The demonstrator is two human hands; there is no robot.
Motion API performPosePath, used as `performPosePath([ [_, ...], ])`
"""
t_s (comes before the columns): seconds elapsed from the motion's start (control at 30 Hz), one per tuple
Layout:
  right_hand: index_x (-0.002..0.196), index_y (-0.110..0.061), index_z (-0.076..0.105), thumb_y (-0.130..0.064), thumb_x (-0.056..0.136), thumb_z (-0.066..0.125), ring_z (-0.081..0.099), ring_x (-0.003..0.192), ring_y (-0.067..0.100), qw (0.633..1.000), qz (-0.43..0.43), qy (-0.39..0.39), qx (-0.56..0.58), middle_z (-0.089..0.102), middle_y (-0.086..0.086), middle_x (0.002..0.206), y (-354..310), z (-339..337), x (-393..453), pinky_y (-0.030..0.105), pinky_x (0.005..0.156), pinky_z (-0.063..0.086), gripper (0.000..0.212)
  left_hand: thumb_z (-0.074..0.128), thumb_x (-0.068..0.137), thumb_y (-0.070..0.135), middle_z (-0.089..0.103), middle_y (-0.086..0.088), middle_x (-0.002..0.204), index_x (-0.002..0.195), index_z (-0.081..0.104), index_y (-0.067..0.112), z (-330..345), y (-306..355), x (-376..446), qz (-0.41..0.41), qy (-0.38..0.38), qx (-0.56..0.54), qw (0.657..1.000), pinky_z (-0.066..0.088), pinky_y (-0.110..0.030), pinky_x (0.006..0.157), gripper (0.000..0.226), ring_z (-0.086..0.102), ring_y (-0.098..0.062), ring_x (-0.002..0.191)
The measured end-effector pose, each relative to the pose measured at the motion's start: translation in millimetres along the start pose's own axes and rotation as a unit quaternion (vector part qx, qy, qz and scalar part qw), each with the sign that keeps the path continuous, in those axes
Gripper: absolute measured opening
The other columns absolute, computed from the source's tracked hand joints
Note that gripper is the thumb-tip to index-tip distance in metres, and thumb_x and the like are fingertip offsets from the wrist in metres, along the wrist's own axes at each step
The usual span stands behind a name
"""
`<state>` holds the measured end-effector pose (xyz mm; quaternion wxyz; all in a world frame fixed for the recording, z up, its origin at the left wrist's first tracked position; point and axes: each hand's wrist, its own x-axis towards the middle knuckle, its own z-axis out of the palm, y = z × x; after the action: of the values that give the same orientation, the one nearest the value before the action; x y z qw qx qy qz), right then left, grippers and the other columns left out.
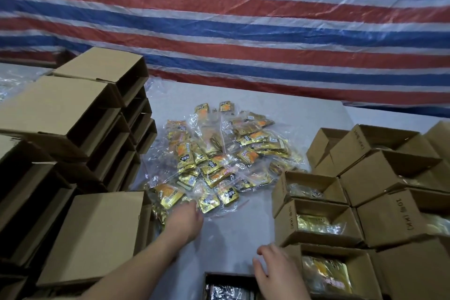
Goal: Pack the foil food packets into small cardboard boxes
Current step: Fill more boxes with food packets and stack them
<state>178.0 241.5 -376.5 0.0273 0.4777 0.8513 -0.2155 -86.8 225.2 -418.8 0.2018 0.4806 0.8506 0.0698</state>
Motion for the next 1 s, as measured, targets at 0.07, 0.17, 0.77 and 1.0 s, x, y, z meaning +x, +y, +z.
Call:
performPosePath([
  [0.07,0.126,-0.031,0.052,-0.051,0.101,0.032,0.051,0.119,0.011,0.999,0.017,-0.038,-0.026,0.051,-0.007,0.127,0,7,6,0.027,0.093,0.039,0.038,0.042,0.096,0.036,0.058,-0.007,0.120,0.121,0.050,0.016,-13,-5,27,-0.007,0.014,0.082,0.997,0.047,-0.036,0.090,0.033,0.055,-0.023,0.107],
  [0.17,0.126,-0.031,0.050,-0.051,0.099,0.033,0.054,0.116,0.016,0.996,0.046,-0.069,-0.013,0.051,-0.004,0.125,1,14,11,0.028,0.089,0.041,0.038,0.045,0.097,0.040,0.058,-0.010,0.118,0.124,0.048,0.012,-33,-10,72,-0.047,0.049,0.051,0.996,0.050,-0.040,0.091,0.039,0.057,-0.025,0.104],
  [0.77,0.130,-0.037,0.049,-0.052,0.097,0.045,0.054,0.112,0.003,0.984,0.121,-0.040,0.127,0.047,-0.020,0.114,-8,-12,36,0.015,0.092,0.041,0.036,0.072,0.085,0.040,0.063,-0.026,0.111,0.143,0.026,-0.002,-28,-13,219,-0.281,-0.037,-0.294,0.913,0.060,-0.053,0.072,0.085,0.070,-0.039,0.081],
  [1.0,0.119,-0.037,0.056,-0.049,0.096,0.046,0.056,0.098,-0.001,0.979,0.152,-0.023,0.136,0.058,-0.016,0.108,-24,-26,37,0.013,0.087,0.043,0.028,0.071,0.087,0.034,0.064,-0.015,0.080,0.095,0.051,0.003,-53,-10,190,-0.221,0.025,-0.257,0.940,0.058,-0.039,0.062,0.038,0.065,-0.027,0.064],
])
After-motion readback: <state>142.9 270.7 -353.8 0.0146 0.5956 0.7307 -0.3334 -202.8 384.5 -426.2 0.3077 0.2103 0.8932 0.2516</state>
